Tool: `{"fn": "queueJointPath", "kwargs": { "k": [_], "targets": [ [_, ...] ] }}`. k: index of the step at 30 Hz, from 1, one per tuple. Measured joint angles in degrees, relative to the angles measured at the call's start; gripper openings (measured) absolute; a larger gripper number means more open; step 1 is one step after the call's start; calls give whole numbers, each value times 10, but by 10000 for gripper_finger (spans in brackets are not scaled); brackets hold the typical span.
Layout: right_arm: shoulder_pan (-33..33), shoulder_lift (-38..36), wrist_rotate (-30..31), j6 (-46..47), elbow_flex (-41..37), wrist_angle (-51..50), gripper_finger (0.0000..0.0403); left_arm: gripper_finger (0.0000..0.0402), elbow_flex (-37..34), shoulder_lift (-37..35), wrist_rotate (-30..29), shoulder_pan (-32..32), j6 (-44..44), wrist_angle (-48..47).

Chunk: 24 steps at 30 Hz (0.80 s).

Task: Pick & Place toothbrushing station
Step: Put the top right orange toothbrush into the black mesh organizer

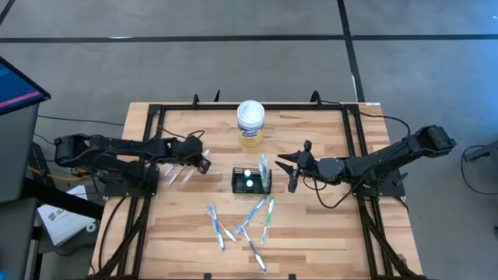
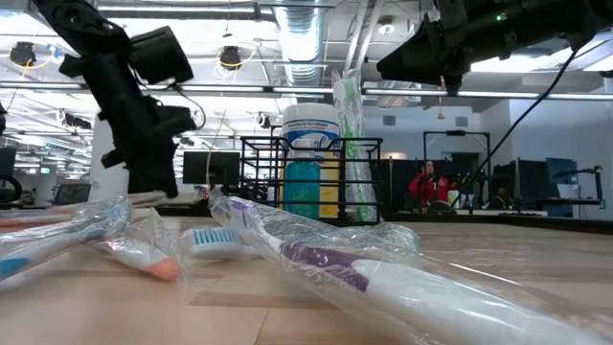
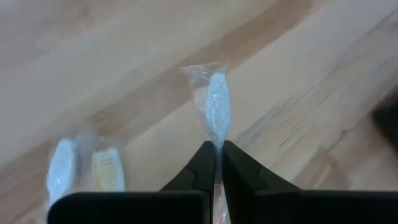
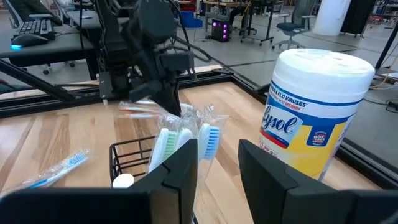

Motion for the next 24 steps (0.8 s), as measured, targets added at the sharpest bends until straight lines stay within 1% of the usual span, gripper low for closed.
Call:
{"fn": "queueJointPath", "kwargs": {
  "k": [3, 10, 17, 20, 24],
  "targets": [
    [0, 0, 0, 0, 0, -2, 107, 5, 0, -21, -9, -17, 2, 21],
    [0, 0, 0, 0, 0, -2, 107, 5, 0, -61, -10, -66, 33, 150],
    [0, 0, 0, 0, 0, -3, 107, 5, 0, -63, -49, -104, 74, 222],
    [0, 0, 0, 0, 0, -3, 107, 5, 0, -63, -54, -113, 91, 246],
    [0, 0, 0, 0, 0, -3, 107, 5, 0, -63, -55, -124, 118, 301]
  ]
}}
